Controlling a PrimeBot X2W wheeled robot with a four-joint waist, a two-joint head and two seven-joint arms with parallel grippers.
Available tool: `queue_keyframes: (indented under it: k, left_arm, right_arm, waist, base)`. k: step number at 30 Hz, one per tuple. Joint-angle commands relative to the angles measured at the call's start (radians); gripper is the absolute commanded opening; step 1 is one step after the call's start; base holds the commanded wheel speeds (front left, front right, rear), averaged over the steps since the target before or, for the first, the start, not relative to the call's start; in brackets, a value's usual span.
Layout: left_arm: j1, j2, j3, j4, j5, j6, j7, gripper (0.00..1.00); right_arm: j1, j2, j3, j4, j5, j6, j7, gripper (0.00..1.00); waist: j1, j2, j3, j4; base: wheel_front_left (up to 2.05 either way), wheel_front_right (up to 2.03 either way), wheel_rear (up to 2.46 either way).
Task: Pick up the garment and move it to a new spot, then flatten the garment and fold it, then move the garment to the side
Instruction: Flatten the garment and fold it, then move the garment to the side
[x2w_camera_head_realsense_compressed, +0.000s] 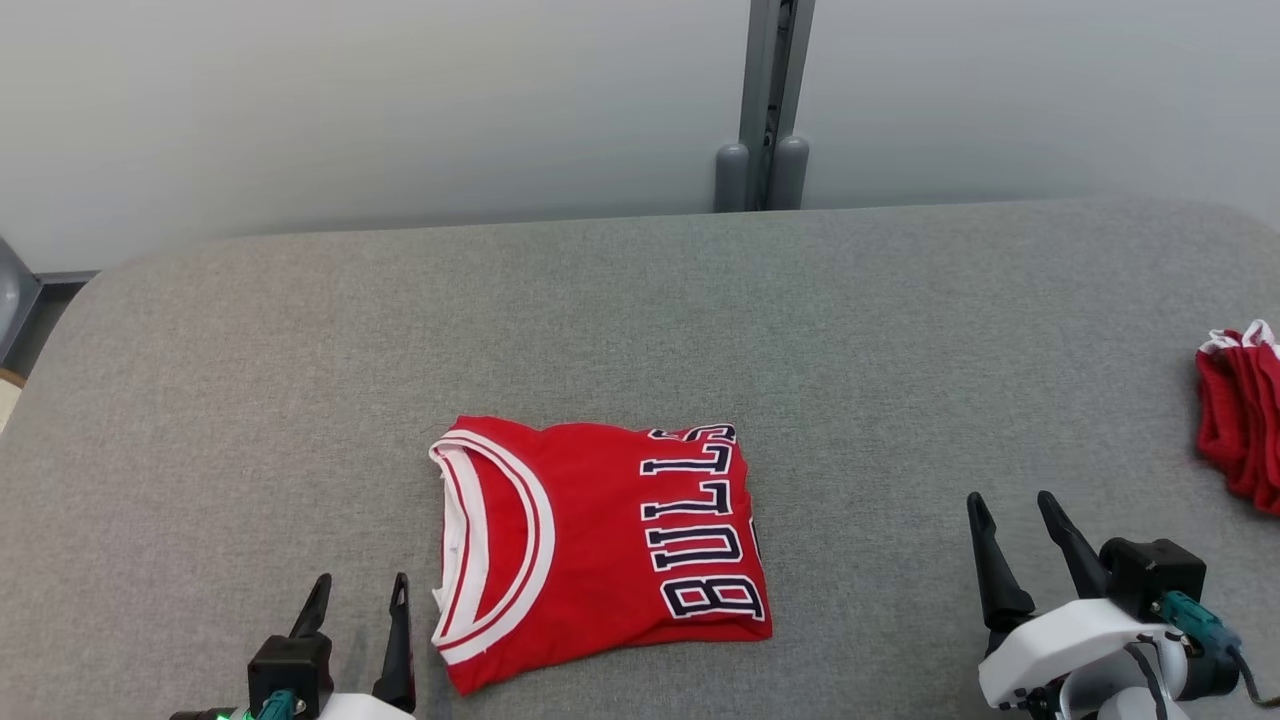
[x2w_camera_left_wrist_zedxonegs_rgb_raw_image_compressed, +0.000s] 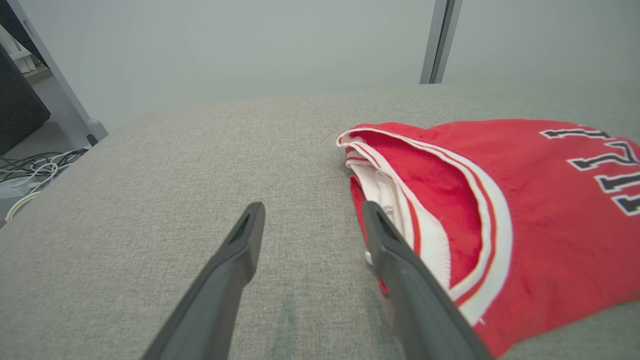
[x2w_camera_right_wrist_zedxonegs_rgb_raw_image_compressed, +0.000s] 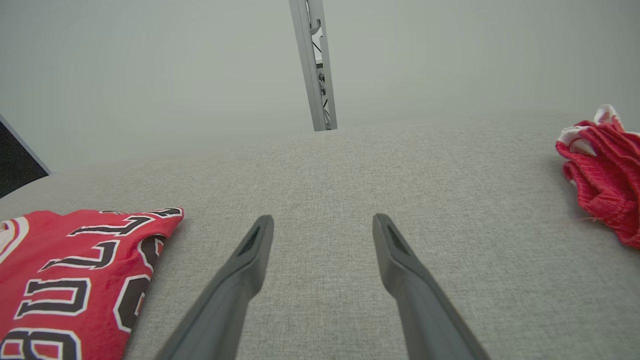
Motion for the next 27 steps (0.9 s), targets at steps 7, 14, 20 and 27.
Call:
queue_keyframes:
  k: [7,14,20,27]
  left_arm:
    - [0.038,0.004,0.038,-0.009,0.019,-0.008,-0.004,1.00]
    - [0.069,0.004,0.060,-0.032,0.038,-0.008,-0.004,1.00]
    - [0.080,0.004,0.074,-0.057,0.039,-0.004,-0.004,1.00]
    - [0.078,0.004,0.066,-0.063,0.034,-0.002,-0.004,1.00]
  right_arm:
    - [0.056,-0.005,-0.006,-0.066,-0.031,0.000,-0.003,1.00]
    - [0.090,-0.005,-0.007,-0.097,-0.018,0.000,-0.004,1.00]
    - [0.104,-0.005,-0.009,-0.115,-0.025,0.000,-0.004,1.00]
    - [0.106,-0.005,-0.002,-0.120,-0.021,0.000,-0.004,1.00]
  waist:
    - [0.0000,0.0000,-0.041,-0.032]
    - [0.0000,0.0000,-0.060,-0.042]
    - [0.0000,0.0000,-0.065,-0.045]
    - [0.0000,0.0000,-0.055,-0.035]
  base:
    - [0.00,0.00,0.00]
    - [0.00,0.00,0.00]
    - [0.00,0.00,0.00]
    - [0.00,0.00,0.00]
